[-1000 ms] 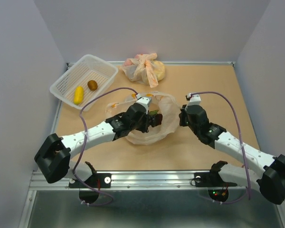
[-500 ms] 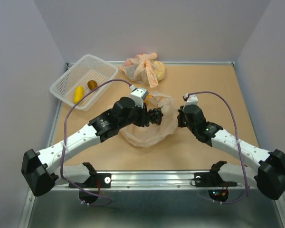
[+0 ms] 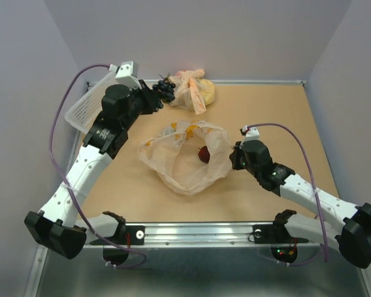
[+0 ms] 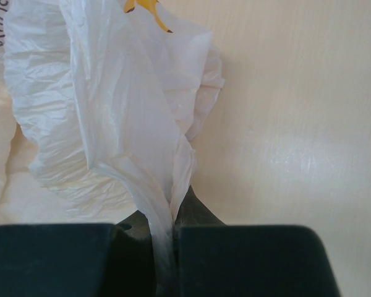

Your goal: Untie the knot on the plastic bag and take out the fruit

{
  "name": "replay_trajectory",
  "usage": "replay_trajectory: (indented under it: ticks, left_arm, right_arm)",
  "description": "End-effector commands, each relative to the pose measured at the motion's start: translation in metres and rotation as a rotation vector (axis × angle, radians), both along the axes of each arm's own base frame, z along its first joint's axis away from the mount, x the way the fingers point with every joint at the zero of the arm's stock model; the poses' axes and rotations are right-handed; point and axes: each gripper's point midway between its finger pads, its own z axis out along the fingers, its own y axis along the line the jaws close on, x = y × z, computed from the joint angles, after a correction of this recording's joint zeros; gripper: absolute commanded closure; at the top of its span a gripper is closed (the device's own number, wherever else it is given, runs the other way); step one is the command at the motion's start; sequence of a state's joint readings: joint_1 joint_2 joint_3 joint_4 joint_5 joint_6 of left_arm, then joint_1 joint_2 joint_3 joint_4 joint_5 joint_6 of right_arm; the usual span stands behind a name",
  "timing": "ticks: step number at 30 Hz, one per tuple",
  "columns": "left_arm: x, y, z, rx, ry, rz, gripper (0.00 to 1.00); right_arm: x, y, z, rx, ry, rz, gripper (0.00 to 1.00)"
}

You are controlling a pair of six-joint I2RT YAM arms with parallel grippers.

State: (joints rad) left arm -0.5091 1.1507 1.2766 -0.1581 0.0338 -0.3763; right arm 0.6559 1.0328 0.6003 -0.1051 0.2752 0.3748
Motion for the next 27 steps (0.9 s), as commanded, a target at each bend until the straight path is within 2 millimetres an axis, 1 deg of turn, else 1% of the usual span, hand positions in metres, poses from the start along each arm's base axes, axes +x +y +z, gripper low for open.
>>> replay_trajectory:
  ticks: [1,2,3,4,6,7,8,10,11,12,13,14,16,17,19,21,22,23,24,25,26,27]
  left_arm:
    - [0.053,0.076,0.019,-0.010,-0.044,0.314,1.00]
    - [0.067,0.089,0.007,0.001,-0.022,0.371,1.00]
    - [0.080,0.117,0.001,0.007,-0.012,0.464,1.00]
    - [0.093,0.129,-0.011,0.016,0.007,0.505,1.00]
    - [0.108,0.155,-0.021,0.030,0.020,0.595,1.00]
    - [0.121,0.176,-0.034,0.050,0.041,0.654,1.00]
    - [0.128,0.188,-0.036,0.059,0.042,0.699,1.00]
    - [0.139,0.208,-0.048,0.081,0.059,0.755,1.00]
    - [0.151,0.225,-0.060,0.108,0.080,0.798,0.95]
    - [0.156,0.232,-0.066,0.122,0.092,0.821,0.90]
    - [0.163,0.238,-0.086,0.151,0.135,0.839,0.68]
    - [0.166,0.248,-0.090,0.162,0.144,0.866,0.48]
    - [0.169,0.258,-0.099,0.188,0.162,0.901,0.19]
    - [0.171,0.258,-0.105,0.199,0.171,0.899,0.15]
    - [0.169,0.258,-0.110,0.213,0.182,0.894,0.11]
    - [0.166,0.256,-0.110,0.211,0.183,0.880,0.10]
    - [0.164,0.253,-0.115,0.209,0.193,0.864,0.10]
    - [0.159,0.251,-0.109,0.203,0.184,0.855,0.10]
    - [0.154,0.246,-0.111,0.206,0.190,0.843,0.10]
    - [0.148,0.227,-0.099,0.201,0.163,0.805,0.10]
    - [0.141,0.217,-0.099,0.220,0.163,0.779,0.10]
    - [0.136,0.205,-0.092,0.221,0.151,0.752,0.10]
  right_arm:
    - [-0.005,0.010,0.006,0.050,-0.006,0.046,1.00]
    - [-0.006,0.011,0.007,0.053,-0.006,0.053,1.00]
    - [-0.005,0.012,0.010,0.052,-0.012,0.059,1.00]
    - [-0.005,0.013,0.010,0.053,-0.012,0.066,1.00]
    - [-0.004,0.016,0.013,0.054,-0.014,0.077,1.00]
    - [-0.003,0.019,0.016,0.057,-0.019,0.091,1.00]
    - [-0.003,0.020,0.018,0.060,-0.020,0.095,1.00]
    - [-0.003,0.020,0.019,0.059,-0.022,0.098,1.00]
    - [-0.002,0.020,0.019,0.059,-0.024,0.097,1.00]
    - [-0.003,0.021,0.019,0.058,-0.024,0.101,1.00]
    - [-0.003,0.021,0.019,0.056,-0.025,0.104,1.00]
    - [-0.003,0.021,0.018,0.051,-0.022,0.105,1.00]
    - [-0.003,0.020,0.017,0.045,-0.023,0.110,1.00]
    - [-0.003,0.020,0.017,0.045,-0.023,0.110,1.00]
    - [-0.003,0.020,0.017,0.043,-0.024,0.110,1.00]
    - [-0.003,0.019,0.016,0.040,-0.024,0.106,1.00]
    - [-0.002,0.019,0.016,0.040,-0.024,0.104,1.00]
    - [-0.002,0.019,0.017,0.040,-0.026,0.103,1.00]
    - [-0.001,0.019,0.019,0.041,-0.030,0.100,1.00]
    - [-0.001,0.018,0.020,0.044,-0.033,0.095,1.00]
    - [0.000,0.017,0.023,0.046,-0.044,0.083,1.00]
    - [0.000,0.015,0.023,0.044,-0.047,0.075,1.00]
